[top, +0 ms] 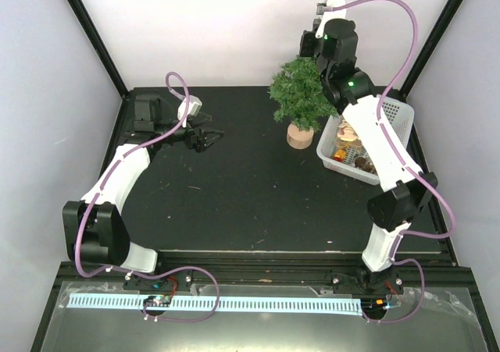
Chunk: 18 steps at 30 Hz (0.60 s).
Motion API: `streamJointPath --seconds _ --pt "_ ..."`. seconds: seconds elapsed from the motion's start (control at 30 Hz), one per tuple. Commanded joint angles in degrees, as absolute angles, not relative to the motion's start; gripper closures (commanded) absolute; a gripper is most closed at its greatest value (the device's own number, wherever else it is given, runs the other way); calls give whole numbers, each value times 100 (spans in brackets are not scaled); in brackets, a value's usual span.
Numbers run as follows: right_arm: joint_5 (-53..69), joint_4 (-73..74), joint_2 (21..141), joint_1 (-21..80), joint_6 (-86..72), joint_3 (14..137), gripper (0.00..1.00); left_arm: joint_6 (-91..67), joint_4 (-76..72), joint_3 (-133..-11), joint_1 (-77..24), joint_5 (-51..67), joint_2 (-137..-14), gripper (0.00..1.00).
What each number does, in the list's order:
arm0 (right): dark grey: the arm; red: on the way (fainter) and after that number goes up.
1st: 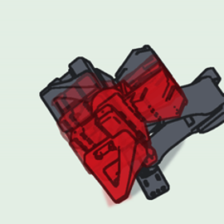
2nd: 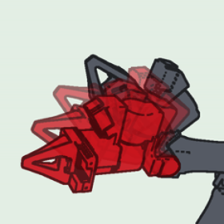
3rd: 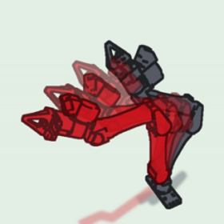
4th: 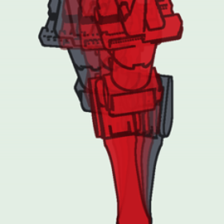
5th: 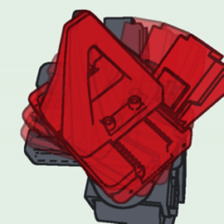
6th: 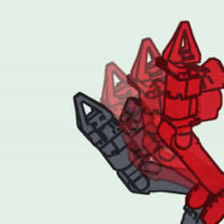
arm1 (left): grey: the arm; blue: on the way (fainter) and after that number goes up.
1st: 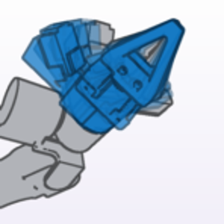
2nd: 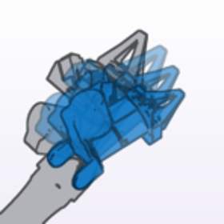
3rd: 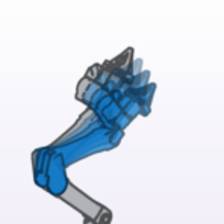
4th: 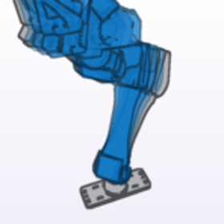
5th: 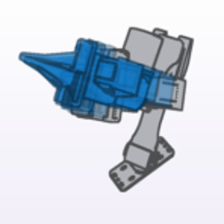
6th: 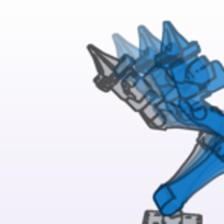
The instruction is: Decorate the small christmas tree
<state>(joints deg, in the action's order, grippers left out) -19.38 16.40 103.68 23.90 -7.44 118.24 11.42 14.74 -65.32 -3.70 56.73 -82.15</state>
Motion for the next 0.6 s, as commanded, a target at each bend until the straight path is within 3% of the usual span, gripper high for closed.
streamJointPath --seconds 0.0,0.57 --pt "-1998 1604 10474 2360 -669 12177 99 1079 1343 -6451 -224 5861 -8218 1" --pt "-1608 1941 10436 2462 -713 12685 99 808 1187 -6365 4 5993 -8250 1"
